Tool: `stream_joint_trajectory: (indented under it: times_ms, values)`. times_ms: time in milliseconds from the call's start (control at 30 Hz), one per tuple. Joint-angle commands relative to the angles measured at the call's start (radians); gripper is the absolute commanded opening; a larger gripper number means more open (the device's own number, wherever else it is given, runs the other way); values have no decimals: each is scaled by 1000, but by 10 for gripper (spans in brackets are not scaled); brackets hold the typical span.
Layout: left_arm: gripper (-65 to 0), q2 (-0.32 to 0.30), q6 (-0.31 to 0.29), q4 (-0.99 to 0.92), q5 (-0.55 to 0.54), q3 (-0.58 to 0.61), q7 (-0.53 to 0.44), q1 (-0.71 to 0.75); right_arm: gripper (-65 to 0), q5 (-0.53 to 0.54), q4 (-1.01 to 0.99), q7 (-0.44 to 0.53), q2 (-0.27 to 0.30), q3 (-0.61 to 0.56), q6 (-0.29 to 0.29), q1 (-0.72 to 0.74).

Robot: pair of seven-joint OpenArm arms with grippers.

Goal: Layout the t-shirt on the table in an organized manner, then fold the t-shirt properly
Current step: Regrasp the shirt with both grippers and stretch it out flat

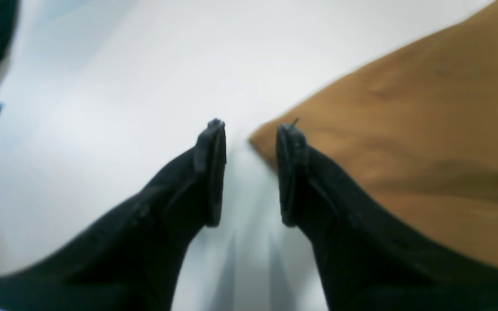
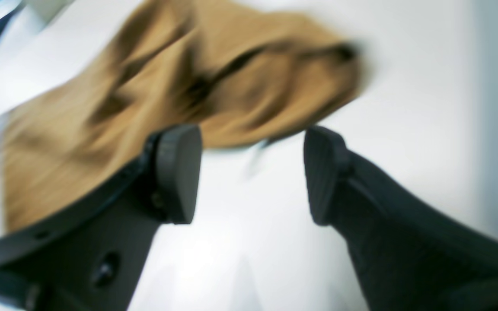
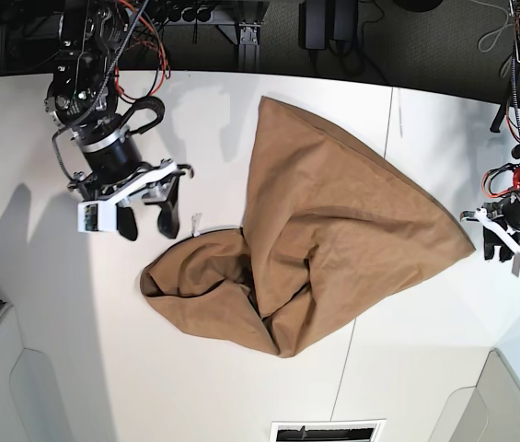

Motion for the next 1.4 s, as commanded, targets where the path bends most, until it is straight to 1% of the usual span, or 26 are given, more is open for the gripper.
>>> stream_joint_trajectory:
  times_ms: [0,33,100,133,167,233,267,300,333,400,467,500,533,600,667,767,867,933,1000,1167,1233,1367]
  values:
    - [-424,-13,-70,48,-53,-8,-2,-15,-281,-11,-16,19,-3,0,-6,32]
    - [-424,-5,-135,78,-105,-8,24,-14,-281,-23,-51,19,-3,0,-11,60]
    - [-424,21,-233,138,-228,3,76,-14,-281,-24,-143,27,-3,-5,-10,122]
    - [-424,36,-257,164,-269,16,96,-13,-281,-24,-196,37,-3,-11,-10,154]
    - [-424,51,-264,177,-282,32,110,-13,-281,-25,-250,48,-3,-18,-10,186]
    - [-424,78,-268,180,-283,85,111,-11,-282,-25,-349,59,-3,-34,-10,246]
    - [-424,93,-267,177,-267,118,112,-9,-304,-25,-389,59,-3,-40,-10,272]
    - [-425,107,-267,177,-246,153,110,-5,-360,-25,-423,59,-3,-45,-10,296]
    - [-425,121,-267,177,-220,188,108,-2,-442,-26,-445,59,-4,-48,-10,317]
    - [-427,150,-265,176,-146,248,101,0,-650,-34,-473,58,-12,-49,-9,348]
    - [-452,168,-215,176,-87,290,89,4,-650,-56,-491,50,-24,-50,-4,370]
    - [-478,171,-189,174,-70,307,78,13,-650,-65,-500,50,-32,-51,-1,375]
    - [-505,172,-176,172,-56,323,64,24,-650,-80,-506,50,-42,-52,2,377]
    - [-545,172,-173,155,-36,353,45,47,-650,-123,-529,51,-63,-56,2,380]
    - [-556,172,-173,126,-20,381,37,56,-650,-160,-573,52,-69,-63,2,397]
    - [-561,171,-173,76,-12,392,37,56,-650,-212,-665,50,-57,-71,1,439]
    - [-566,163,-173,28,-3,392,44,56,-650,-223,-733,47,-21,-71,1,469]
    - [-566,148,-173,2,7,392,43,62,-650,-222,-739,46,5,-71,-2,468]
    - [-566,123,-173,-21,25,392,37,61,-650,-222,-738,36,29,-71,-11,468]
    - [-566,46,-171,-38,61,390,20,61,-650,-222,-732,36,98,-71,-11,468]
    - [-566,18,-142,-38,78,390,16,60,-650,-222,-732,37,132,-71,-11,468]
    - [-566,-47,-60,-38,174,390,-26,60,-650,-222,-732,37,188,-71,-30,468]
